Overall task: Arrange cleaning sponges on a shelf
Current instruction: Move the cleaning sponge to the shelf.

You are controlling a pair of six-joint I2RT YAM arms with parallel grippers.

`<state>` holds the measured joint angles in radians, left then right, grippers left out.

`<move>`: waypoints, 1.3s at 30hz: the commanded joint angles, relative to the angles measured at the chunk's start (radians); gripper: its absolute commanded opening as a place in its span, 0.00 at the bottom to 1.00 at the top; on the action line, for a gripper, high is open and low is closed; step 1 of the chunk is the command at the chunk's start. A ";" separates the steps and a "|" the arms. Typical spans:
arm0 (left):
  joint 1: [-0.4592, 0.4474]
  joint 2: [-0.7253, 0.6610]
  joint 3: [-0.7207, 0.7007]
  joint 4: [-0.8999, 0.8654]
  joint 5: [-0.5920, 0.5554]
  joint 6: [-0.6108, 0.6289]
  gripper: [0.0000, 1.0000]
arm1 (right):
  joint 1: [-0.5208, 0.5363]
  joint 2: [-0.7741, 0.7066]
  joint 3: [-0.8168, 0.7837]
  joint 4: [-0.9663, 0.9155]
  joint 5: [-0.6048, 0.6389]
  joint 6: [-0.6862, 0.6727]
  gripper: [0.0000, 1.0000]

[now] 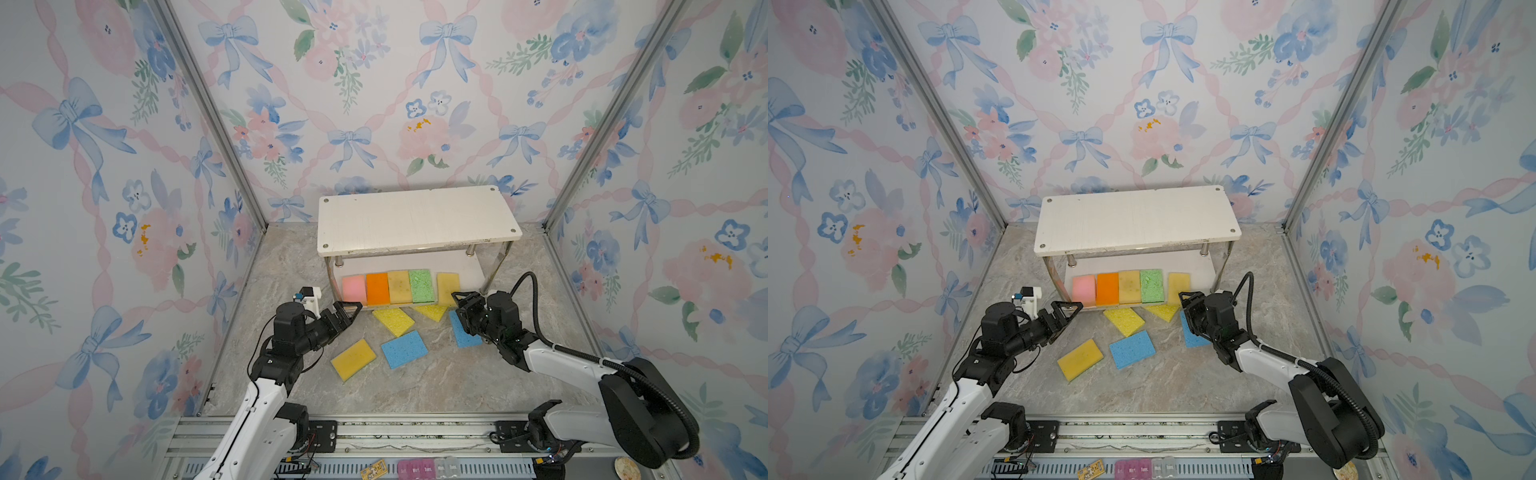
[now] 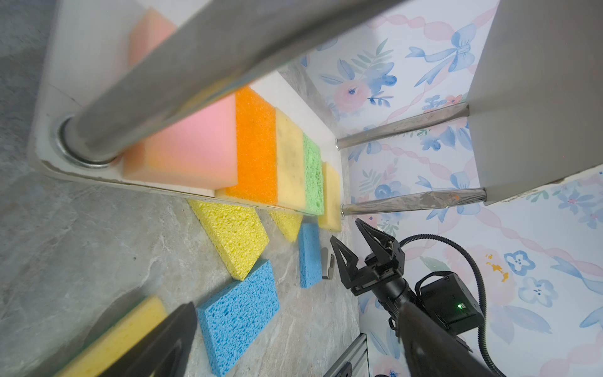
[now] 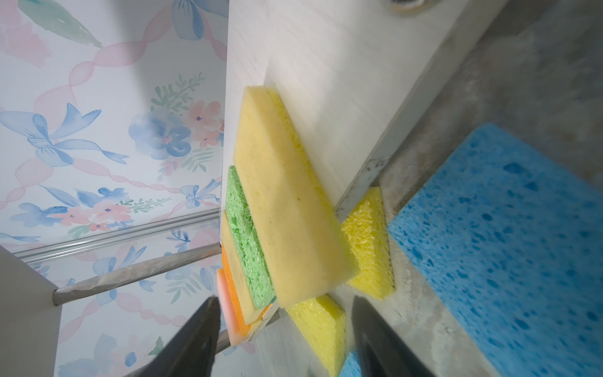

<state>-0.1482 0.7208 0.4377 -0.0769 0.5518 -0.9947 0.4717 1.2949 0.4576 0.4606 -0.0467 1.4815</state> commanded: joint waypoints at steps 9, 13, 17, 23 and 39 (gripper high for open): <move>0.006 -0.010 0.007 0.001 0.022 0.024 0.98 | -0.029 0.027 0.047 0.014 0.016 -0.018 0.67; 0.006 -0.011 0.008 0.000 0.023 0.024 0.98 | -0.041 0.044 0.056 0.029 0.014 -0.027 0.67; 0.006 -0.015 0.002 -0.001 0.026 0.022 0.98 | -0.044 0.051 0.066 0.044 0.026 -0.036 0.66; 0.006 -0.015 0.000 0.000 0.027 0.022 0.98 | -0.055 0.095 0.081 0.104 0.023 -0.039 0.66; 0.009 0.001 0.012 0.001 0.017 0.026 0.98 | -0.043 0.121 0.093 0.125 -0.012 -0.015 0.65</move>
<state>-0.1471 0.7177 0.4377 -0.0769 0.5625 -0.9943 0.4187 1.4406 0.5308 0.5659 -0.0322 1.4670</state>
